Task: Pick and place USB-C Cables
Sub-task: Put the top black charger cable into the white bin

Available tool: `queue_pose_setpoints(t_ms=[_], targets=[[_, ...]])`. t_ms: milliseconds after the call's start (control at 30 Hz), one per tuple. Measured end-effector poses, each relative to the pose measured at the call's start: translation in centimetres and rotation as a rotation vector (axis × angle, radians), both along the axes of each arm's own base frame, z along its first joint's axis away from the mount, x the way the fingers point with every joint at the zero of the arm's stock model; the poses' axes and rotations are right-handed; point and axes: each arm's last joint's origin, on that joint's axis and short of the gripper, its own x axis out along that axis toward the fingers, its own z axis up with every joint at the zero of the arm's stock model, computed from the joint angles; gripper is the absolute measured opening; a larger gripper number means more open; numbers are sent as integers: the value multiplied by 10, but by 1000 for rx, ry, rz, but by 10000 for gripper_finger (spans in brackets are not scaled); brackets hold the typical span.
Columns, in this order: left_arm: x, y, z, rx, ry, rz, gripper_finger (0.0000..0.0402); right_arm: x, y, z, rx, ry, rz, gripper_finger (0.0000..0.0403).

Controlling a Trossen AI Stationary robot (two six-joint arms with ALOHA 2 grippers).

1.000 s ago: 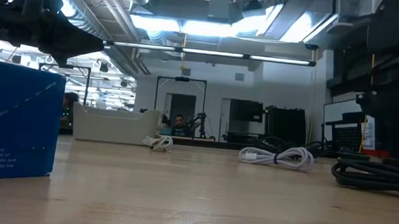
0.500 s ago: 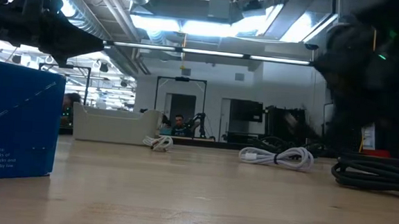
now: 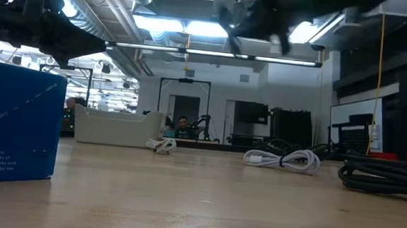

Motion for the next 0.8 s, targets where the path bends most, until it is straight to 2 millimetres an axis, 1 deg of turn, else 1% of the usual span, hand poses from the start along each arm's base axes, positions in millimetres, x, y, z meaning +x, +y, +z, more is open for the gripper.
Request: queue_pose_setpoints(t_ms=[100,167,267,367,567,700,800], targets=[[0,0,0,0,0,0,86,25,-14,12,-66,4,36,0],[0,0,0,0,-1,0,86,45,-22,15,-99,15,72,0],[0,0,0,0,-1,0,86,77,-35,14,-140,34,153,0],[0,0,0,0,0,0,86,109,-49,8,-142,47,237,0],[0,0,0,-3,-1,0,86,167,-79,-15,-99,84,343,0],[0,0,0,-4,-2,-1,86,194,-101,-28,-76,133,314,0],[0,0,0,-7,-1,-1,86,206,-115,-36,-47,195,294,0]])
